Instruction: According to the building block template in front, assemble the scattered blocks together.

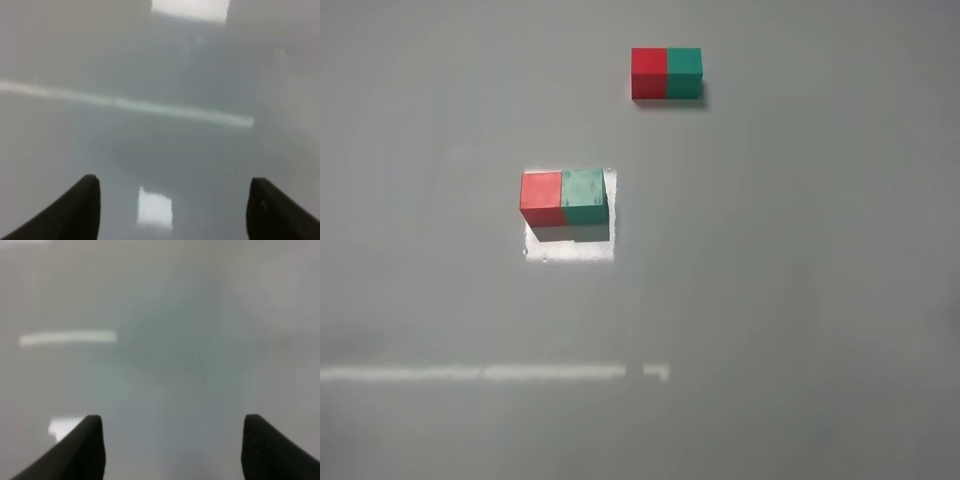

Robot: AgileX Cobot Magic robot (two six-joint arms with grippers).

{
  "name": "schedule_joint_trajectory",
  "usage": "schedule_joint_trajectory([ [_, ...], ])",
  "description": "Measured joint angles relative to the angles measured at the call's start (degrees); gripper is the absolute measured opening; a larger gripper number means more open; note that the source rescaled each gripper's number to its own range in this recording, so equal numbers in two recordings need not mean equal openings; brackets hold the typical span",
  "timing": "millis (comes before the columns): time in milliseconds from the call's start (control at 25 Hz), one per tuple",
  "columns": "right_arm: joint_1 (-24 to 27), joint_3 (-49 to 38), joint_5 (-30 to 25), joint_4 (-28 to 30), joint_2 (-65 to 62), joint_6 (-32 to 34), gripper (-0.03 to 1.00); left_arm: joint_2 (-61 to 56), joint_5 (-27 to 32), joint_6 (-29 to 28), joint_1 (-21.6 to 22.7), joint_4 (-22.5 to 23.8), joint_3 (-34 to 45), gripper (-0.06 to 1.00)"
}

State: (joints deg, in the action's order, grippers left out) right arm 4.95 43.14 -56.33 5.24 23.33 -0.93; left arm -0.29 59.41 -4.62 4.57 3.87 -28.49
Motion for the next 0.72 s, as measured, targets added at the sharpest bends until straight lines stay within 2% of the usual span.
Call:
schedule_joint_trajectory([
  [360, 0.0, -9.9, 1.3, -4.6, -12.2, -0.5, 0.46, 0.0, 0.0, 0.0, 0.0, 0.0, 0.0, 0.53],
  [720, 0.0, -14.2, -3.3, -5.6, -23.5, -3.1, 0.46, 0.0, 0.0, 0.0, 0.0, 0.0, 0.0, 0.53],
])
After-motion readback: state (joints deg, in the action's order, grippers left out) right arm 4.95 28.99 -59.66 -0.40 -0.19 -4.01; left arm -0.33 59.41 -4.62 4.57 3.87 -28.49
